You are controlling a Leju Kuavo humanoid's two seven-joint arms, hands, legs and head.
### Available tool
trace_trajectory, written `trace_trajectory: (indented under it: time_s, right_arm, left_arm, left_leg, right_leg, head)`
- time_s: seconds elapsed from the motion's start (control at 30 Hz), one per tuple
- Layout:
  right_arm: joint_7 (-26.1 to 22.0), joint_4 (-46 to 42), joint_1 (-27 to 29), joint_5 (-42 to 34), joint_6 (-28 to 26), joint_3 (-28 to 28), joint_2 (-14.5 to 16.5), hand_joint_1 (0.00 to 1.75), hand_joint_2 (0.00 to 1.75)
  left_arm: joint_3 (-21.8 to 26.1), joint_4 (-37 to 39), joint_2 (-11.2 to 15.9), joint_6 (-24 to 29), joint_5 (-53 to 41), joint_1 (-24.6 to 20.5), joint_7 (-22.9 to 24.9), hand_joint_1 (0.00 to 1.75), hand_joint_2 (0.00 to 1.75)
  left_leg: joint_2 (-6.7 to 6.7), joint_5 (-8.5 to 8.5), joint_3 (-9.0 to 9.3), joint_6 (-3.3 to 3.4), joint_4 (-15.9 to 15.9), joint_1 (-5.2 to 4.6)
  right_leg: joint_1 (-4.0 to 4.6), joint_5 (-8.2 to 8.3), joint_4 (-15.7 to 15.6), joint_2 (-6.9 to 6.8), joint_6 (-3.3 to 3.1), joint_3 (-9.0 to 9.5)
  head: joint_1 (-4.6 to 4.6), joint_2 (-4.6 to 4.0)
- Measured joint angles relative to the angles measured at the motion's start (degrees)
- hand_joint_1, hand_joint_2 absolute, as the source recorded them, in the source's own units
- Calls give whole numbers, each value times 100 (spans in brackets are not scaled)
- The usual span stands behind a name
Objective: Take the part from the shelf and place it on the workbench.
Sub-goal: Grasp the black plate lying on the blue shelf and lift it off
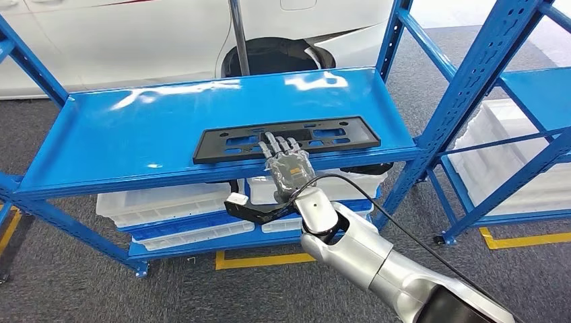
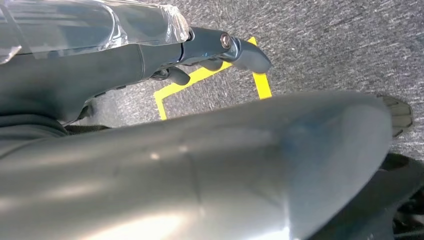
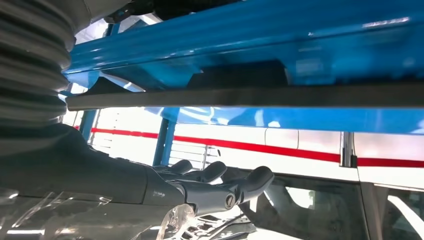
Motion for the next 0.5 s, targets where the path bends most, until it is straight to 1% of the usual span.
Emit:
trace_trajectory:
  time_s: [0.03, 0.07, 0.1, 0.13, 0.17, 0.2, 0.23, 0.27, 0.3, 0.33, 0.37, 0.4, 0.47, 0.5]
  right_arm:
    - [-10, 0, -1, 1, 3, 6, 20, 0, 175]
    - [-19, 1, 1, 1, 9, 11, 38, 0, 175]
    - [-25, 2, 6, 1, 16, 18, 53, 0, 175]
    - [-29, 4, 14, 1, 25, 28, 65, 0, 175]
    - [-33, 7, 22, 1, 31, 42, 71, 0, 175]
    - [-36, 9, 30, 1, 35, 56, 73, 0, 175]
    - [-42, 11, 34, -1, 38, 70, 77, 0, 175]
    - [-46, 13, 34, -3, 38, 81, 83, 0, 175]
    - [-51, 13, 31, -5, 38, 87, 89, 0, 175]
    - [-56, 14, 26, -11, 38, 91, 96, 0, 175]
    - [-62, 15, 23, -27, 38, 95, 101, 0, 175]
    - [-67, 18, 23, -49, 37, 99, 102, 0, 175]
    - [-73, 32, 23, -108, 31, 106, 101, 0, 175]
    - [-70, 41, 20, -128, 25, 107, 98, 0, 175]
  left_arm:
    - [1, 0, -1, 1, 0, -1, -5, 0, 0]
    - [1, 0, -3, 1, 1, 0, -11, 0, 0]
    - [1, 0, -4, 1, 2, 3, -17, 0, 0]
    - [1, 0, -5, 1, 2, 9, -21, 0, 0]
    - [0, 0, -5, 1, 3, 16, -23, 0, 0]
    - [-1, 0, -5, 1, 3, 22, -25, 0, 0]
    - [-1, 0, -5, 2, 2, 25, -27, 0, 0]
    - [-1, 0, -5, 2, 1, 25, -31, 0, 0]
    - [-1, 0, -7, 3, 1, 21, -36, 0, 0]
    - [-1, 0, -10, 3, 1, 17, -41, 0, 0]
    - [-1, 0, -14, 3, 1, 14, -45, 0, 0]
    - [-1, 0, -18, 3, 1, 14, -48, 0, 0]
    - [-1, 0, -20, 4, 1, 21, -49, 0, 0]
    - [-1, 0, -20, 5, 2, 22, -50, 0, 0]
  left_leg:
    - [3, -132, -122, -40, 256, 13]
    - [7, -302, -318, -80, 638, 36]
    - [7, -473, -557, -115, 1083, 63]
    - [8, -579, -778, -142, 1457, 85]
    - [9, -585, -918, -156, 1652, 99]
    - [9, -476, -940, -160, 1602, 107]
    - [10, -264, -834, -157, 1299, 111]
    - [11, -11, -645, -154, 849, 116]
    - [10, 175, -450, -150, 412, 109]
    - [8, 296, -298, -130, 85, 101]
    - [5, 332, -215, -104, -86, 87]
    - [1, 307, -192, -68, -123, 69]
    - [-2, 305, -176, 14, -126, 64]
    - [-2, 304, -161, 56, -133, 67]
  right_leg:
    - [-23, -4, -10, -2, -23, 15]
    - [-29, -15, -10, -8, -41, 23]
    - [-26, -27, -10, -14, -47, 28]
    - [-21, -37, -9, -18, -44, 34]
    - [-15, -51, -8, -17, -36, 45]
    - [-13, -66, -7, -12, -22, 64]
    - [-17, -82, -7, -6, -9, 90]
    - [-22, -101, -6, -1, 9, 121]
    - [-15, -123, -5, 1, 31, 146]
    - [-9, -141, -3, 5, 56, 161]
    - [0, -156, -2, 10, 81, 168]
    - [8, -167, -3, 14, 106, 169]
    - [-11, -204, 28, 13, 163, 169]
    - [-19, -272, 135, 9, 192, 130]
  head:
    - [-6, 0]
    - [-15, 0]
    - [-22, 0]
    - [-23, 0]
    - [-23, 0]
    - [-23, 0]
    - [-24, 0]
    - [-23, 0]
    - [-26, 0]
    - [-27, 0]
    - [-27, 0]
    - [-28, 0]
    - [-27, 0]
    - [-25, 0]
